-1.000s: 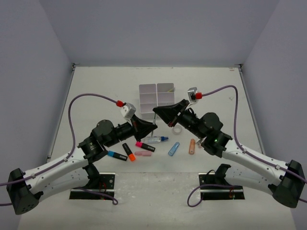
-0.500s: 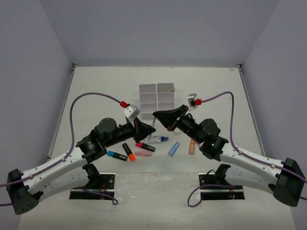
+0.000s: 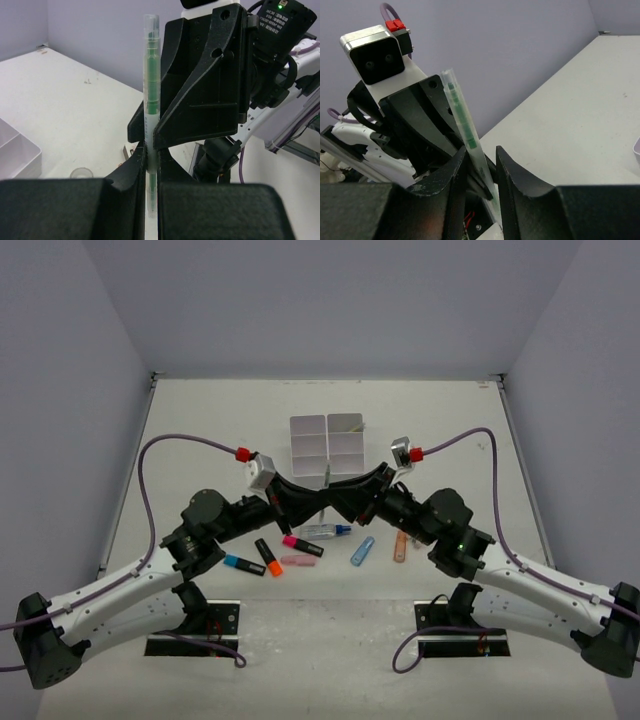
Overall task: Sort the stationery into containers
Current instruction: Close the pen cap on the pen, then place the pen in the storage box.
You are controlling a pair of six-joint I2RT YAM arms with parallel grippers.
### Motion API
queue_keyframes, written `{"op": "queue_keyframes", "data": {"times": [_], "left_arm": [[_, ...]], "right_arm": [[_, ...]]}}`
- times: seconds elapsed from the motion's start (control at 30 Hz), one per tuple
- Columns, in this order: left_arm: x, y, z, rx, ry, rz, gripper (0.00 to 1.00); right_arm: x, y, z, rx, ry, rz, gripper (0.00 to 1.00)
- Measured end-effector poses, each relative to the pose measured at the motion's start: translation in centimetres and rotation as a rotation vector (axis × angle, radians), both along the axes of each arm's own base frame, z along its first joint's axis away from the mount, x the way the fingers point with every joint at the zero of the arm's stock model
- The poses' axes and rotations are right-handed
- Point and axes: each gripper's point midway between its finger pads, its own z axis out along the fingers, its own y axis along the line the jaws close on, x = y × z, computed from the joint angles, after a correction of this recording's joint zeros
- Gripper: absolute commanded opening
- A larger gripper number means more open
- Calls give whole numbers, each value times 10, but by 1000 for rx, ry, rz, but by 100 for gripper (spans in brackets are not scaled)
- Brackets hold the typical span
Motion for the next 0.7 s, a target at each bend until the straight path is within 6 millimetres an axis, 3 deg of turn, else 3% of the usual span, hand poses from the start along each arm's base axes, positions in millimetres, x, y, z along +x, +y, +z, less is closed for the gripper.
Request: {"op": "queue_keyframes", "data": {"times": [0.1,0.2,0.27,0.3,0.33,0.37,0.4,0.5,0.63,0.7], "left_arm": [[-3,-6,-7,16,8,-37,0],[-3,-10,-14,32,22,-57,0],[-3,-11,-16,36,35,-60,5],[-1,-11,-17,37,39,-54,27],[0,-11,-18,40,44,-47,64],[2,-10,-20,45,49,-35,90],[5,-9,-21,56,57,-19,100],[25,-1,-28,116,115,110,100],[68,34,-30,221,269,439,100],[77,56,-35,253,325,566,100]], "right_arm": [[1,1,-3,-21,7,-2,28],[3,2,-5,-52,3,-8,4],[7,2,-6,-78,-11,-22,0],[9,2,-7,-91,-15,-31,0],[11,2,-8,-102,-19,-38,0],[13,1,-10,-111,-20,-45,0],[15,0,-13,-124,-15,-55,0],[38,-10,-28,-171,17,-132,0],[107,-48,-56,-234,90,-397,0],[141,-67,-67,-247,112,-534,0]]}}
